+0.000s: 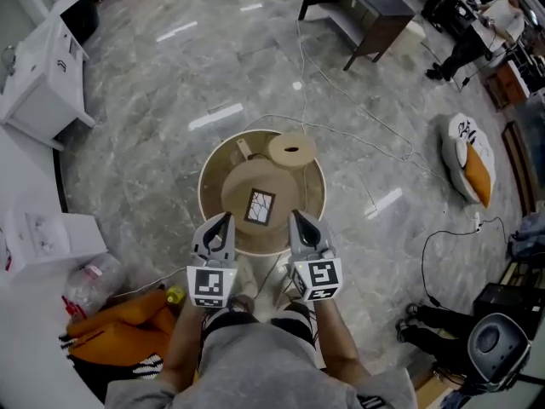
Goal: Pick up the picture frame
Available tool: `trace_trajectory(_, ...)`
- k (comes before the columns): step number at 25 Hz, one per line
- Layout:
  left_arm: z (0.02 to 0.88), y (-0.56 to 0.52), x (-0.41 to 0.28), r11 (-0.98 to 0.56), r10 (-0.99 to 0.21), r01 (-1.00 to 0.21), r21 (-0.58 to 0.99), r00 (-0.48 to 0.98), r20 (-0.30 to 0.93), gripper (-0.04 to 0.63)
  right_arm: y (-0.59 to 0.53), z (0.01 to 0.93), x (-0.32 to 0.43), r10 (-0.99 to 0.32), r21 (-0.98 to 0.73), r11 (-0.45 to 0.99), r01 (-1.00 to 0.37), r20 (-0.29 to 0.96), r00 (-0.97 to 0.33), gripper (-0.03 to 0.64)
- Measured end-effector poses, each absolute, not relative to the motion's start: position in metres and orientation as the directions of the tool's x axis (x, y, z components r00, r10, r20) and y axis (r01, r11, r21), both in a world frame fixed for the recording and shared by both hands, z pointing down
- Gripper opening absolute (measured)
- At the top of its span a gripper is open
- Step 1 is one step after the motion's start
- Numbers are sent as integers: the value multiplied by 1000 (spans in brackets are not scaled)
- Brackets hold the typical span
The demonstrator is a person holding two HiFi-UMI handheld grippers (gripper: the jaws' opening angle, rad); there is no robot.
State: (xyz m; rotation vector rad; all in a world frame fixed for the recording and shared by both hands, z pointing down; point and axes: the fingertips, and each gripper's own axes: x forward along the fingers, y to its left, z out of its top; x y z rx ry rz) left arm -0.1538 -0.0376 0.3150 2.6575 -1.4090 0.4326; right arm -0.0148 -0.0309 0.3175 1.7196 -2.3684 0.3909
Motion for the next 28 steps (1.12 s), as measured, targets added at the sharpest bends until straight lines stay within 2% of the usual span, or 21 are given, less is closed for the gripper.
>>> trace_trajectory(6,378,-67,-142,-558,-781,-829,-30,513,356,17,-63,377,7,-894,-143,259,-955,340,-293,0)
trace_trajectory(16,513,-103,-136,-431,-786,-901,53,404,468,17,-102,527,18,-821,-200,273,-941,462,-336,0)
trace_trajectory(20,565,-102,-137,-451,-766,-892,27,402,501,17,-103,583,19,-787,-222,272,-936,509,-349,0)
trace_trajectory(28,654,-103,-131,-409,-729,-908,87,383,567,17,-103,683,15,-729,-271,258,-928,575,-370,0)
